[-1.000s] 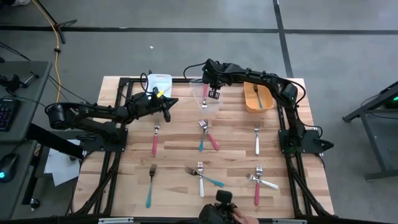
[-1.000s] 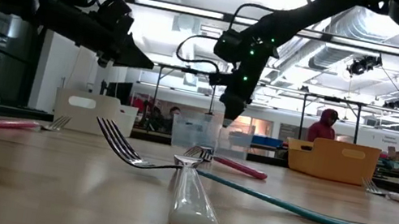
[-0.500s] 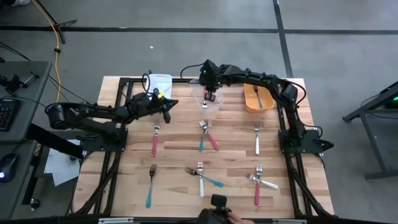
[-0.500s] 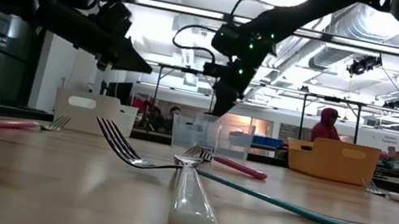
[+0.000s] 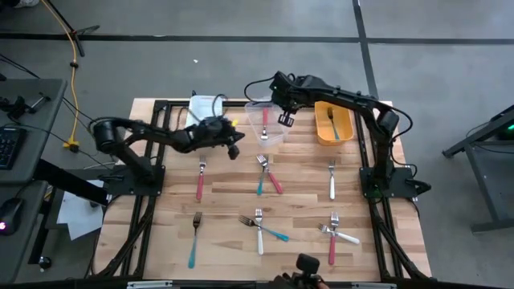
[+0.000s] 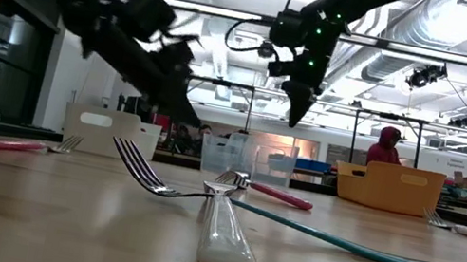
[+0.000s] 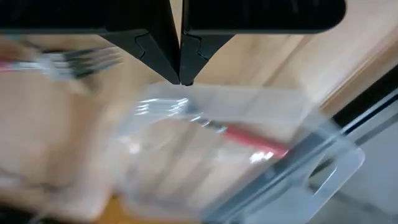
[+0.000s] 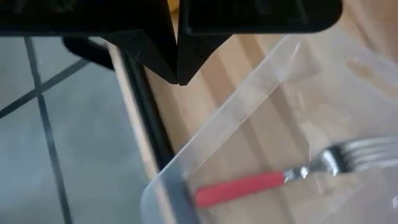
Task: Sort silverware by color (type)
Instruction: Adjust the transparent bin
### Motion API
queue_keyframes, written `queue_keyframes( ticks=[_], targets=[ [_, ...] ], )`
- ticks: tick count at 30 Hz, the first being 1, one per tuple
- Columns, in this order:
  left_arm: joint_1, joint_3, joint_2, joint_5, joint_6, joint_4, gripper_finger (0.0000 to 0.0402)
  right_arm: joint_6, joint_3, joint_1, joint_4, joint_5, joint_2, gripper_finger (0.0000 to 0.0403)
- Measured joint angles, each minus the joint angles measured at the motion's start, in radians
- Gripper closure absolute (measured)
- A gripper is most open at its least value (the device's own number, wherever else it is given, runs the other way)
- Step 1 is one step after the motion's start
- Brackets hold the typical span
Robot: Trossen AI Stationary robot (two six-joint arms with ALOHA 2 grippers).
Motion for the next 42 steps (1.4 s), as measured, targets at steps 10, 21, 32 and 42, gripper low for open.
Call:
queue_keyframes(
  ticks=[10, 21, 32, 42],
  targets=[
    [0.049, 0.144, 0.155, -0.132, -0.057, -0.118, 0.0401, -0.003, -0.395, -0.039, 0.318, -0.034, -0.117, 0.0402],
    [0.107, 0.258, 0.245, -0.132, -0.077, -0.113, 0.0401, 0.090, -0.663, -0.033, 0.577, -0.255, -0.237, 0.0403],
    [0.166, 0.275, 0.258, -0.132, -0.053, -0.114, 0.0401, 0.159, -0.705, 0.051, 0.695, -0.322, -0.238, 0.0403],
    [0.205, 0.275, 0.258, -0.058, -0.052, -0.071, 0.0401, 0.212, -0.705, 0.112, 0.752, -0.328, -0.238, 0.0403]
  ],
)
